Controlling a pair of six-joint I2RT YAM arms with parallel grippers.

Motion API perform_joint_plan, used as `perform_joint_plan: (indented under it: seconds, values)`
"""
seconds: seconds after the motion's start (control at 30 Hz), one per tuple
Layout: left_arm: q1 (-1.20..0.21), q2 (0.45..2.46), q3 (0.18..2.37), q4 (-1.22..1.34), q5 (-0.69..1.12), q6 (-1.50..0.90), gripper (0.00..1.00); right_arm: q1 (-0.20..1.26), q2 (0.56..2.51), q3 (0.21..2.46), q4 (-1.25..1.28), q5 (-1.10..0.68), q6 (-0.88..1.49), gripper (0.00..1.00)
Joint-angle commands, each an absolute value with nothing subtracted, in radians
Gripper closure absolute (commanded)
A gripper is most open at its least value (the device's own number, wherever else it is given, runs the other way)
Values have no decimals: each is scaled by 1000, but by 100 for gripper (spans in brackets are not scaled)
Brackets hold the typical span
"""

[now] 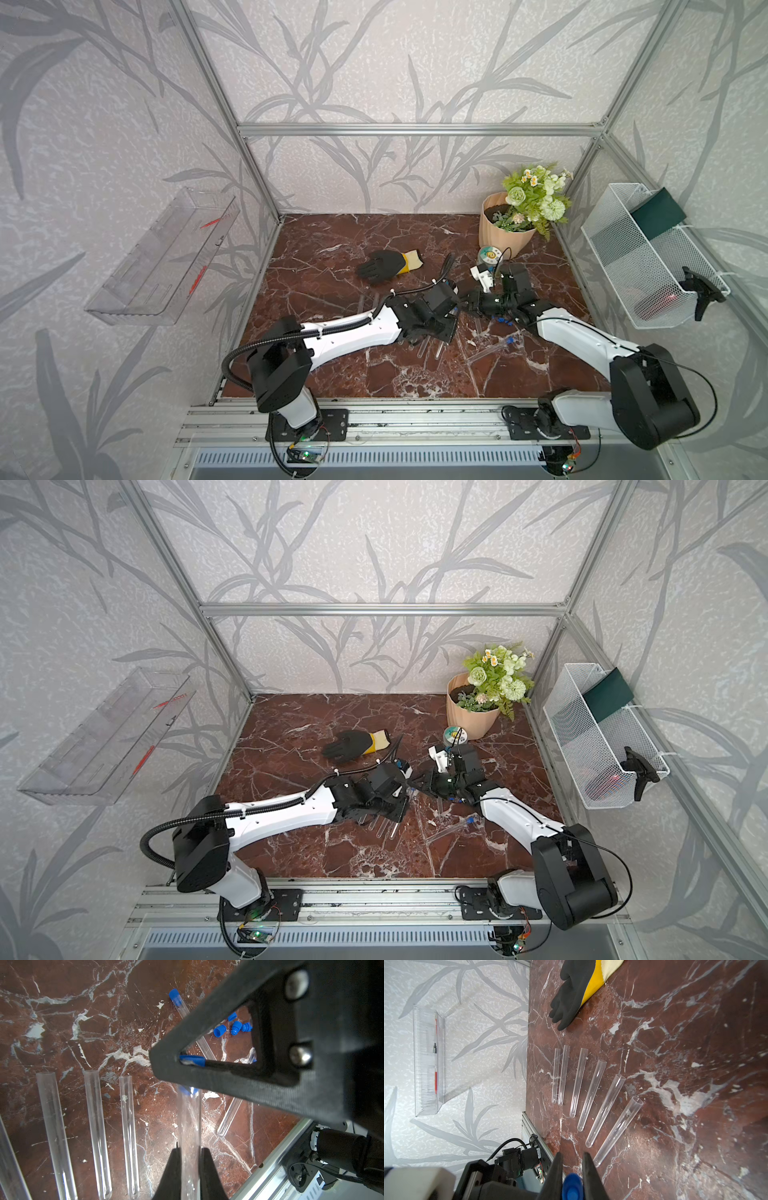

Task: Remove stoppers from test tubes
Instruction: Open the stopper on the test tube.

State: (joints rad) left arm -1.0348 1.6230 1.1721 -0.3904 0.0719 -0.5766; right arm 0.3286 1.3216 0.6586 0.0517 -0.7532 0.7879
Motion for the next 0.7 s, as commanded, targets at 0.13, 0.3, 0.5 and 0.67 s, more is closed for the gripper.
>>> perform_joint_plan:
  seconds: [0.13, 0.3, 0.5, 0.67]
  values:
    - [-1039, 1636, 1184, -474, 76, -580, 90, 292, 1328, 695, 115, -751, 795, 94]
    - [-1040, 1641, 1190, -475, 74, -580, 90, 285, 1328, 707, 113, -758, 796, 95]
    - [-1040, 1650, 1198, -479, 75, -578, 90, 273, 1327, 719, 94, -756, 784, 95]
    - [-1040, 1652, 1199, -480, 77, -577, 90, 264, 1328, 723, 101, -759, 791, 96]
